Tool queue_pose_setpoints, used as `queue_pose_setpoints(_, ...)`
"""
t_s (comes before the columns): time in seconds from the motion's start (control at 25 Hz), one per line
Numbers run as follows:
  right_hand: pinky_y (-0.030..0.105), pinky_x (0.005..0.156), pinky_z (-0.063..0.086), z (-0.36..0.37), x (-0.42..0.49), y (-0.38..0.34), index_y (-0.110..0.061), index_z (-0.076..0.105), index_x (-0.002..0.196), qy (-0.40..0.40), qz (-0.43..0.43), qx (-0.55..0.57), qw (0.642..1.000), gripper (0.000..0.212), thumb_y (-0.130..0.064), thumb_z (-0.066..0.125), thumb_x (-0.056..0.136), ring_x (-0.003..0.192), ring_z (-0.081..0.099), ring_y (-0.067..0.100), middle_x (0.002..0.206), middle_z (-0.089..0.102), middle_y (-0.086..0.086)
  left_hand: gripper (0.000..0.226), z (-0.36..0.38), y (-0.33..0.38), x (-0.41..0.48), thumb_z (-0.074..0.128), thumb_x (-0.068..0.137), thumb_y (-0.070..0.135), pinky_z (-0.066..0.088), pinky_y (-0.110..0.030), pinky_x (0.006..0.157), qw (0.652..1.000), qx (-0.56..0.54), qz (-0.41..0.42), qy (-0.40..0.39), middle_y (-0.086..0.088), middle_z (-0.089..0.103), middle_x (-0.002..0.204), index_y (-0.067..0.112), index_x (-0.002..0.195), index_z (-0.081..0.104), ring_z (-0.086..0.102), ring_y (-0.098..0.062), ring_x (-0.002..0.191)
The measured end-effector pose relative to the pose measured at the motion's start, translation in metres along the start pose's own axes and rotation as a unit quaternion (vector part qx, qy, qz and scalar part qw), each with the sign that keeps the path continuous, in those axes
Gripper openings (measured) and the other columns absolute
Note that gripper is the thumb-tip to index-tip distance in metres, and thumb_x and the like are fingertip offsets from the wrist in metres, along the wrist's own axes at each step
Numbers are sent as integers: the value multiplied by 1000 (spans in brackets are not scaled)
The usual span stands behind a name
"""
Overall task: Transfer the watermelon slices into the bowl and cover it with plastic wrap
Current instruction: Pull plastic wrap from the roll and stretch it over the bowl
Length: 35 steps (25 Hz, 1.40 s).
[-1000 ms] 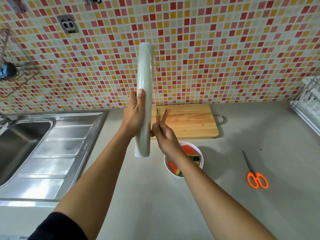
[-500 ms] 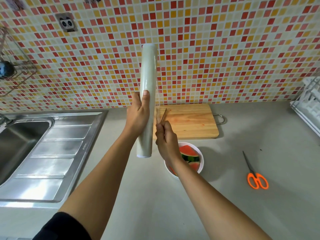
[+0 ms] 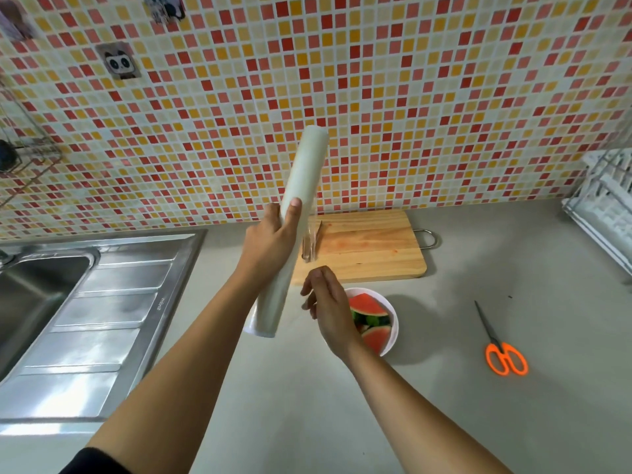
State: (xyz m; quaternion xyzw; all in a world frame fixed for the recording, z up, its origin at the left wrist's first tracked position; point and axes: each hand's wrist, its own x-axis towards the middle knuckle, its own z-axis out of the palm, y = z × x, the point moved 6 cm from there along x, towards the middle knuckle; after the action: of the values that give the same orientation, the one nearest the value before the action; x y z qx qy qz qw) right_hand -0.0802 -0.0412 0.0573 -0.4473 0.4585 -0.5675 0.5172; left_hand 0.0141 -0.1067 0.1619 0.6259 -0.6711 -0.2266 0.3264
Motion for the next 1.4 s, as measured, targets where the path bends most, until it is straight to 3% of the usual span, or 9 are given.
queue_pose_setpoints(0.16,25,62,41,3,10,13,-21,60,84,56,117,61,990,54,-53,18,95,71,55,12,74,60,-3,52,-10,11,1,18,96,56,39,-28,68,998,29,24,-47,-2,49,97,17,124,41,51,-10,76)
queue_pose_setpoints(0.4,24,58,48,24,46,-34,-22,61,97,31,115,90,989,64,-68,18,87,72,61,12,80,65,-2,50,-11,7,-17,21,97,53,37,-31,73,996,69,7,-51,-1,49,104,15,124,41,52,-18,87)
queue_pose_setpoints(0.56,21,47,34,22,50,-36,-24,57,92,61,97,104,988,38,-52,32,93,57,44,10,65,54,-7,35,-10,0,-27,28,97,46,31,-24,54,997,71,-16,-41,-7,53,94,15,104,40,47,-11,66)
queue_pose_setpoints(0.72,23,54,33,8,44,-16,-23,52,102,102,142,124,977,29,-43,32,96,70,43,11,85,50,-2,48,4,-8,-35,28,95,53,36,-28,64,987,142,-34,-67,-5,50,96,12,113,45,48,-18,74)
queue_pose_setpoints(0.84,22,48,31,-5,39,-11,-27,52,100,128,142,122,974,25,-44,33,96,61,37,9,71,41,-8,45,13,-19,-40,25,94,57,38,-29,63,985,146,-66,-64,-7,53,95,15,100,41,52,-20,75)
queue_pose_setpoints(0.96,17,40,30,-19,35,-13,-31,53,80,159,131,85,975,28,-45,34,96,51,34,11,57,38,-7,46,19,-24,-41,27,93,59,40,-30,63,984,144,-92,-57,-9,54,94,15,99,39,54,-23,75)
queue_pose_setpoints(1.12,21,42,29,-28,36,-15,-29,51,74,174,117,59,976,31,-41,34,97,45,36,10,50,40,-10,43,20,-17,-45,29,92,58,38,-30,60,978,200,-59,6,-12,55,93,16,96,37,52,-25,76)
queue_pose_setpoints(1.28,18,35,24,-33,38,-19,-24,62,75,123,158,174,964,38,-48,39,94,35,32,3,38,39,-12,44,21,-11,-45,29,93,57,43,-33,63,990,136,-31,6,-10,57,91,15,95,41,56,-26,75)
queue_pose_setpoints(1.4,16,36,25,-34,42,-28,-24,70,79,79,183,169,965,39,-53,47,89,35,33,3,38,42,-12,46,29,-18,-50,27,93,59,43,-27,56,994,49,-82,-53,-5,56,91,17,100,43,56,-16,72)
